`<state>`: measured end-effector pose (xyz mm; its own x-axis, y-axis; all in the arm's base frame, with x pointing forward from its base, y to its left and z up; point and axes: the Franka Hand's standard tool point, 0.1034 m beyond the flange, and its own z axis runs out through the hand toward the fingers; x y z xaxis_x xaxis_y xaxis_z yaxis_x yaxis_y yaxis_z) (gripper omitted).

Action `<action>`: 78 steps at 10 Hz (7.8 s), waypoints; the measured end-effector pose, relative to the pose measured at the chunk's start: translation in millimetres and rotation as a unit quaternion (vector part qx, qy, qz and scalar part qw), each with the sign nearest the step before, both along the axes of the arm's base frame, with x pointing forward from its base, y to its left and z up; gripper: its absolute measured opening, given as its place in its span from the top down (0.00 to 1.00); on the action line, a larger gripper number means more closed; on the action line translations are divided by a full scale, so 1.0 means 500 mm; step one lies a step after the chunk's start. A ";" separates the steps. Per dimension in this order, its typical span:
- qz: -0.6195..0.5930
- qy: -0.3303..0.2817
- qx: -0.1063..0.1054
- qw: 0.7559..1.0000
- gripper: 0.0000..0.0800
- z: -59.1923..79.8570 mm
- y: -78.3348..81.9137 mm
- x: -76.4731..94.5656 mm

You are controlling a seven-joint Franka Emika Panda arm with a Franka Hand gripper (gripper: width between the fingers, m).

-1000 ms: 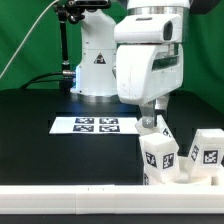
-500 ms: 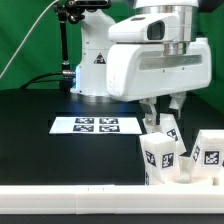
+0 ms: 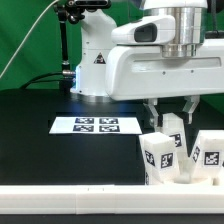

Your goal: Assemble stool

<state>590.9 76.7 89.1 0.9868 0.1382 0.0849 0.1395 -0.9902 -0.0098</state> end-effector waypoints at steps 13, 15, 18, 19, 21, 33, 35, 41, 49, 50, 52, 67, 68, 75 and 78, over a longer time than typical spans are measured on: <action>-0.535 0.017 0.083 0.840 0.57 -0.009 0.062 -0.006; -0.615 0.030 0.102 0.781 0.57 -0.007 0.063 -0.005; -0.688 0.043 0.114 0.715 0.57 -0.009 0.060 -0.003; -0.705 0.045 0.115 0.699 0.57 -0.009 0.060 -0.002; -0.739 0.050 0.120 0.661 0.57 -0.009 0.062 -0.002; -0.622 0.024 0.142 0.770 0.19 0.022 0.088 -0.001; -0.533 0.008 0.118 0.838 0.19 0.023 0.112 -0.004; -0.338 -0.014 0.095 0.936 0.19 0.016 0.121 -0.017; 0.061 -0.043 0.024 0.997 0.19 0.010 0.094 -0.011; 0.094 -0.044 0.017 0.994 0.19 0.009 0.093 -0.011; 0.154 -0.047 0.005 0.987 0.19 0.009 0.088 -0.010; 0.564 -0.001 -0.093 0.820 0.39 -0.012 0.049 0.011; 0.564 -0.001 -0.093 0.820 0.57 -0.012 0.048 0.012; 0.497 -0.003 -0.087 0.864 0.58 -0.012 0.047 0.012; 0.347 -0.008 -0.074 0.935 0.58 -0.013 0.050 0.007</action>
Offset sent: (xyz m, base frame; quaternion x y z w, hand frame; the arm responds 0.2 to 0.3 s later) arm 0.0000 0.0000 0.0000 0.0000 0.0000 0.1938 0.9810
